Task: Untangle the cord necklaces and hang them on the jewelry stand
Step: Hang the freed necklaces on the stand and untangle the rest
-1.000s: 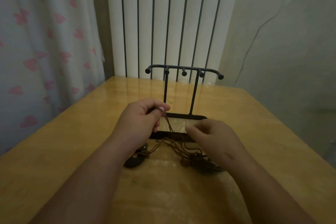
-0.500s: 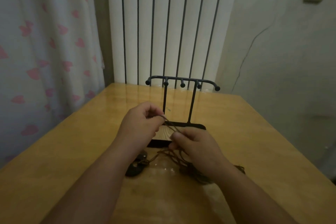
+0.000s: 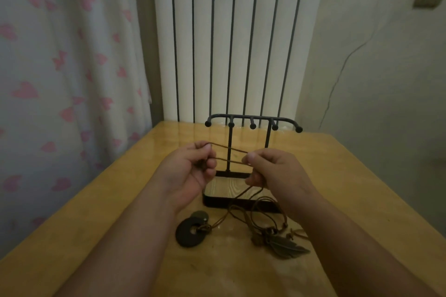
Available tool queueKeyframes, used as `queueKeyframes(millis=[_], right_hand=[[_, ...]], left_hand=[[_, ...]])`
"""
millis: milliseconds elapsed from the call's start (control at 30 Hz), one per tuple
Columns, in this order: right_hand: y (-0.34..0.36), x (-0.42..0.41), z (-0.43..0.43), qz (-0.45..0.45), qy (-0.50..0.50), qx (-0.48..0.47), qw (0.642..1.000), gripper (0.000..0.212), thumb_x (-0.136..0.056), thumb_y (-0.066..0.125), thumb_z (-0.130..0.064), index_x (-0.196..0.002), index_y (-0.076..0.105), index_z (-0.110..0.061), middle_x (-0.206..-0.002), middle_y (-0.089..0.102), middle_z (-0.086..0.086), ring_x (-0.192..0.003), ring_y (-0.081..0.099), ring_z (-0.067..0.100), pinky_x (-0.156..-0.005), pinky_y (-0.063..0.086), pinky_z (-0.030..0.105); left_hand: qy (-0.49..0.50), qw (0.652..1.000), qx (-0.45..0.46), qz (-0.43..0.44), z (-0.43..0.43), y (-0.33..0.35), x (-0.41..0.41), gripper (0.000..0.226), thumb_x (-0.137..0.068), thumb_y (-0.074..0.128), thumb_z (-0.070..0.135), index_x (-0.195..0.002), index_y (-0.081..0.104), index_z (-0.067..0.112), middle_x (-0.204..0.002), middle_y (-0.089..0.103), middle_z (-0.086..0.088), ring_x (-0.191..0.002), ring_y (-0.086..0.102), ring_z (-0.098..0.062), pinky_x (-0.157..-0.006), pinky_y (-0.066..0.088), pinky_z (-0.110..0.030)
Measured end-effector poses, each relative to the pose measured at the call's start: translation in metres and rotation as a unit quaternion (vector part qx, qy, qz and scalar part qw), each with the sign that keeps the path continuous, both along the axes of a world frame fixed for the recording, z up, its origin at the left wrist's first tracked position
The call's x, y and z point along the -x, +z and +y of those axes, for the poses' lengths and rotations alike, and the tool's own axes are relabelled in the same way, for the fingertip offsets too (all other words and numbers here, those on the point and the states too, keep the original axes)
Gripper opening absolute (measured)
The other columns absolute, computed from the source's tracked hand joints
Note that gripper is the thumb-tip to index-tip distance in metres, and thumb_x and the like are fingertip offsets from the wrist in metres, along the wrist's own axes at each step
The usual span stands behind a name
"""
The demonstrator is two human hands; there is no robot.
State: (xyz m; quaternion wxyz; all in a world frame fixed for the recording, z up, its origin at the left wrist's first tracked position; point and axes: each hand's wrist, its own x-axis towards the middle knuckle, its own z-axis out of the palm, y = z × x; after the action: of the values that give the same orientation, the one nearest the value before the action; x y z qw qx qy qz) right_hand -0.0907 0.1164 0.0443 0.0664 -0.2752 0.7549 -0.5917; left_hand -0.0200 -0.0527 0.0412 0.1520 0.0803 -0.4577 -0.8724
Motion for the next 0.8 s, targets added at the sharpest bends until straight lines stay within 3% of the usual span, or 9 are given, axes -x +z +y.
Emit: queueKeyframes(millis=[100,200,333,467,567,800], right_hand=[[0.008,0.005,-0.007,0.003,-0.024,0.031,0.999,0.022,-0.099,0.050,-0.031,-0.095,0.070,-0.022,-0.063,0.057,-0.009,-0.053,0.053,0.011,-0.056,0.051,0.025],[0.015,0.013,-0.016,0.049,-0.063,0.030,0.996,0.023,-0.098,0.050,-0.032,-0.092,0.070,-0.025,-0.081,0.063,-0.016,-0.073,0.056,0.000,-0.063,0.046,0.023],[0.024,0.018,-0.029,0.100,-0.118,0.029,0.988,0.021,-0.099,0.050,-0.031,-0.090,0.068,-0.023,-0.088,0.068,0.000,-0.077,0.058,0.007,-0.070,0.049,0.026],[0.034,0.027,-0.040,0.126,-0.140,0.021,0.982,0.020,-0.100,0.048,-0.029,-0.093,0.067,-0.024,-0.082,0.064,-0.004,-0.075,0.055,0.004,-0.065,0.045,0.022],[0.038,0.032,-0.048,0.150,-0.142,-0.008,0.978,0.022,-0.100,0.048,-0.030,-0.091,0.067,-0.023,-0.080,0.065,-0.002,-0.073,0.056,0.007,-0.063,0.045,0.023],[0.052,0.044,-0.069,0.224,-0.188,-0.093,0.952,0.026,-0.101,0.043,-0.036,-0.100,0.065,-0.022,-0.086,0.063,-0.006,-0.078,0.057,0.010,-0.067,0.049,0.030]], left_hand=[[0.043,0.998,0.008,0.039,-0.009,0.015,0.003,0.015,-0.096,0.049,0.005,-0.089,0.062,0.006,-0.075,0.063,-0.006,-0.064,0.060,-0.013,-0.059,0.053,-0.024],[0.125,0.984,0.130,0.003,-0.016,0.023,0.013,0.014,-0.098,0.052,0.010,-0.091,0.064,0.007,-0.080,0.060,-0.005,-0.068,0.059,-0.013,-0.061,0.053,-0.024],[0.181,0.928,0.326,-0.025,-0.016,0.024,0.018,0.011,-0.097,0.056,0.019,-0.099,0.067,0.016,-0.083,0.060,-0.003,-0.072,0.057,-0.016,-0.067,0.050,-0.029],[0.203,0.868,0.452,-0.043,-0.019,0.025,0.020,0.012,-0.093,0.063,0.016,-0.098,0.067,0.026,-0.103,0.061,0.009,-0.083,0.062,-0.014,-0.065,0.048,-0.022],[0.261,0.855,0.445,-0.054,-0.021,0.025,0.031,0.011,-0.098,0.055,0.020,-0.098,0.065,0.025,-0.092,0.061,0.005,-0.078,0.057,-0.011,-0.060,0.042,-0.019],[0.297,0.883,0.356,-0.071,-0.029,0.024,0.055,0.020,-0.101,0.049,0.027,-0.111,0.064,0.017,-0.086,0.057,0.003,-0.078,0.052,-0.011,-0.065,0.044,-0.025]])
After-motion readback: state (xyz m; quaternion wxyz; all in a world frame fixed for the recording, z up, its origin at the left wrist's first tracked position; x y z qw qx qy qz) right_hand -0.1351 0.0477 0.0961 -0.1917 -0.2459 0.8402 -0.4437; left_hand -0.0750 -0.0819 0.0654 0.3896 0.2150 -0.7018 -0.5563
